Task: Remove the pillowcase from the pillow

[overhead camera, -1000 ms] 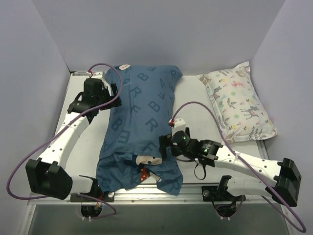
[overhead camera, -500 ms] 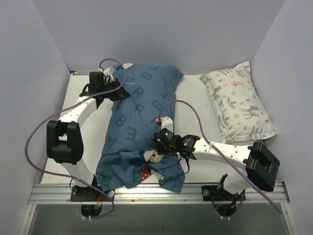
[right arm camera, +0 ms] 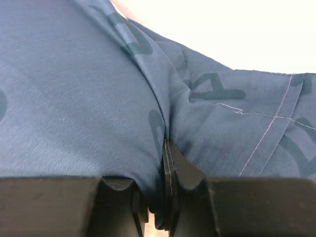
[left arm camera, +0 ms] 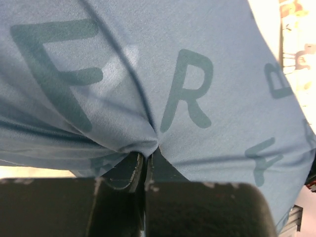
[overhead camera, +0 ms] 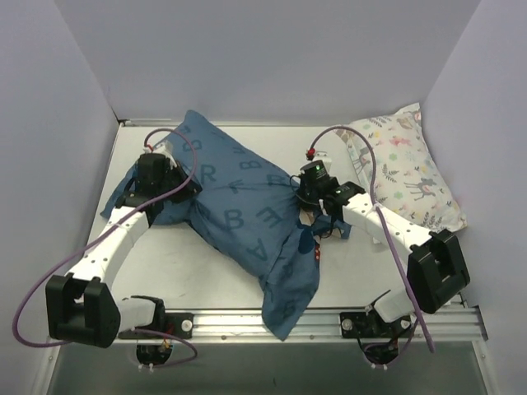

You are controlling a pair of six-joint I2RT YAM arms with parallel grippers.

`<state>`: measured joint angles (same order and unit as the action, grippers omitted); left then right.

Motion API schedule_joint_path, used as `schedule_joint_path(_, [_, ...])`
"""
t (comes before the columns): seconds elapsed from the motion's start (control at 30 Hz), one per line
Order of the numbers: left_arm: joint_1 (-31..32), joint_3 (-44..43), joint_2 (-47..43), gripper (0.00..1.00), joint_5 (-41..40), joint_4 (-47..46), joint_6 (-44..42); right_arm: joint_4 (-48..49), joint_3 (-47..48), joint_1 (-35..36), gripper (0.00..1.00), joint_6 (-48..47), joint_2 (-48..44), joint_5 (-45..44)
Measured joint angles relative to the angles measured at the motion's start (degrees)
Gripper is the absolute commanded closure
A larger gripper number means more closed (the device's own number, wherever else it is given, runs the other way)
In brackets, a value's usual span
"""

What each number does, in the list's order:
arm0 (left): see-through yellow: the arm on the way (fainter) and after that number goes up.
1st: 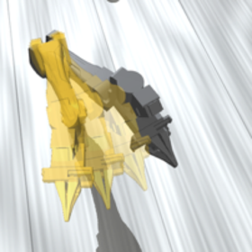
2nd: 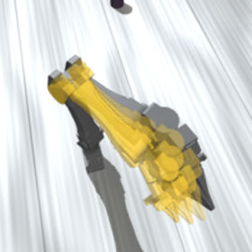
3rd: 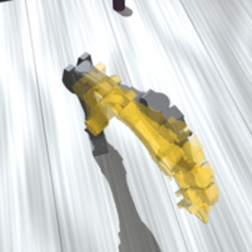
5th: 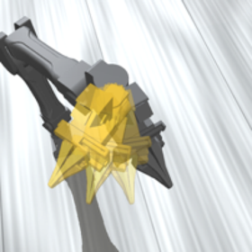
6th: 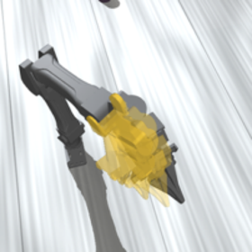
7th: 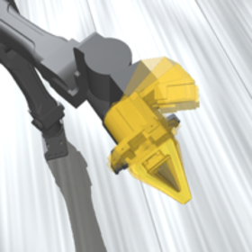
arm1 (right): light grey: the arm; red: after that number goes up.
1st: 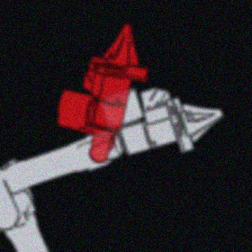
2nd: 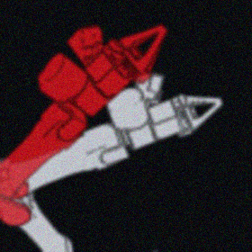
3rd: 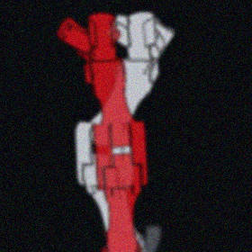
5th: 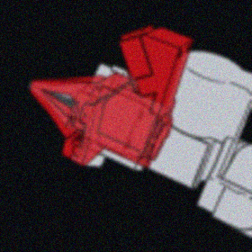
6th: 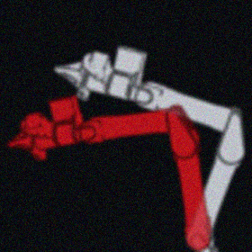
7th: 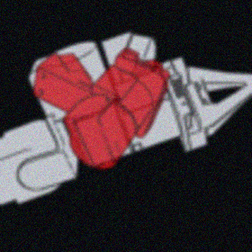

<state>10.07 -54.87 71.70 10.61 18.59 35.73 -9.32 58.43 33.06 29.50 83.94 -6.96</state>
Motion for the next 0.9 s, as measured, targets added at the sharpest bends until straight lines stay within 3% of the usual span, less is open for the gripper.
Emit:
schedule_joint_path(0.07, [-0.04,0.98,-0.44,1.00,-0.57,0.59,0.07,-0.63,1.49,-0.04,0.63,-0.76,1.75,0.50])
schedule_joint_path(0.1, [-0.04,1.31,-0.44,0.97,-0.87,0.66,0.02,-1.25,2.01,-0.09,0.42,-1.09,2.38,0.59])
schedule_joint_path(0.13, [-0.04,1.44,-0.44,0.91,-1.07,0.83,-0.13,-1.92,2.32,-0.35,0.34,-1.49,2.82,0.61])
schedule_joint_path(0.23, [-0.04,1.33,-1.25,0.52,-1.79,1.36,-2.16,-4.24,2.75,-1.36,0.19,-2.56,2.45,0.33])
schedule_joint_path(0.27, [0.00,1.11,-1.92,0.30,-2.08,2.03,-3.06,-4.85,2.86,-1.70,0.17,-2.60,1.99,0.31])
schedule_joint_path(0.4, [3.72,-3.28,-5.33,0.14,-3.17,6.62,-7.02,-7.23,3.54,-2.91,0.10,-2.73,-1.68,0.17])
schedule_joint_path(0.5, [9.73,-8.72,-7.72,0.11,-5.27,8.35,-10.16,-7.67,3.98,-2.97,0.07,-2.12,-7.58,0.31])
schedule_joint_path(0.67, [24.92,-15.02,-9.90,0.10,-14.32,8.26,-14.23,-6.99,1.64,-3.02,0.07,0.83,-19.39,1.31])
schedule_joint_path(0.9, [43.04,-16.90,-0.20,0.06,-28.33,8.59,-19.87,1.86,-21.53,-3.02,0.06,9.33,-33.51,8.33])
